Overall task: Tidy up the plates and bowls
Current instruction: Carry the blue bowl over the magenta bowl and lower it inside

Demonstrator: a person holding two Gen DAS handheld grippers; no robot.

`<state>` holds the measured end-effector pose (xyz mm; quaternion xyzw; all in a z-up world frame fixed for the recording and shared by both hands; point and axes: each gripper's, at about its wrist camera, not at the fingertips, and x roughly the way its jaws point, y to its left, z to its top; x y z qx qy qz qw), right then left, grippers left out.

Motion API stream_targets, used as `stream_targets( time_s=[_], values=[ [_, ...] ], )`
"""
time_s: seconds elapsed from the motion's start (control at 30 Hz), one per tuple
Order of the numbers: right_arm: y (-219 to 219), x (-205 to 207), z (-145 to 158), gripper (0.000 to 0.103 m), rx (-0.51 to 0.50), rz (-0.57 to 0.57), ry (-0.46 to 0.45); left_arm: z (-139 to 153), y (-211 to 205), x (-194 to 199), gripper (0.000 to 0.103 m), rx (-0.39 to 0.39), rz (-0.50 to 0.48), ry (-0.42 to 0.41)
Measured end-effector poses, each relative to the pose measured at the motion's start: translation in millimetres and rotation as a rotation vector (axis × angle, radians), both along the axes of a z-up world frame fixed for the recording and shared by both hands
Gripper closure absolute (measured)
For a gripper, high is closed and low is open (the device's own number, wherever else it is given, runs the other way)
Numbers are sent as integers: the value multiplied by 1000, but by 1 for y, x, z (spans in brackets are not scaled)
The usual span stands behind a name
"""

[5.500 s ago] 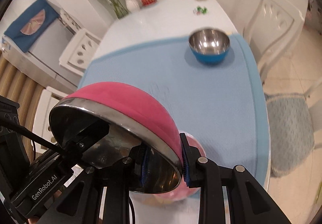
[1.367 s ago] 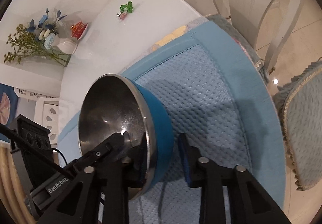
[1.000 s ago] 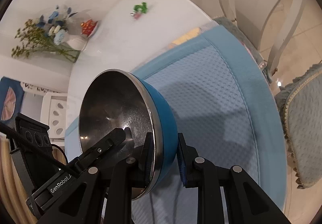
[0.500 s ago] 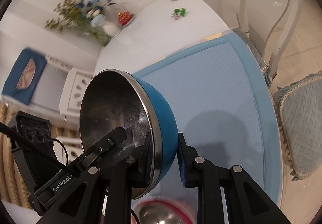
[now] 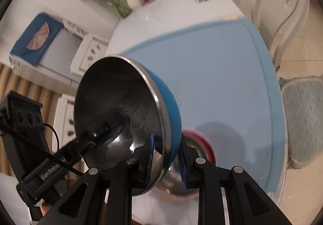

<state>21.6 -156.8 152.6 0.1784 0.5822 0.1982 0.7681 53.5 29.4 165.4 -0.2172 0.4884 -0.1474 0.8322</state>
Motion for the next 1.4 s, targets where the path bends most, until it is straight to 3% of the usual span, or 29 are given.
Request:
stream_targets(
  time_s=[0.33,0.7,0.9,1.27,1.4],
  values=[
    [-4,-11,-25,80,-48,11,72,-39,-8,-30,85,-33,-7,103],
    [-8,-16,-45,80,-53,24,152,-56,-20,-40,85,18,-43,131],
    [1,-12,-58,79,-120,72,161,-69,-31,-44,85,43,-64,156],
    [6,-6,-72,79,-158,77,194,-90,-25,-45,85,1,-57,201],
    [7,-4,-74,79,-161,71,202,-91,-29,-41,83,37,-66,209]
  ],
)
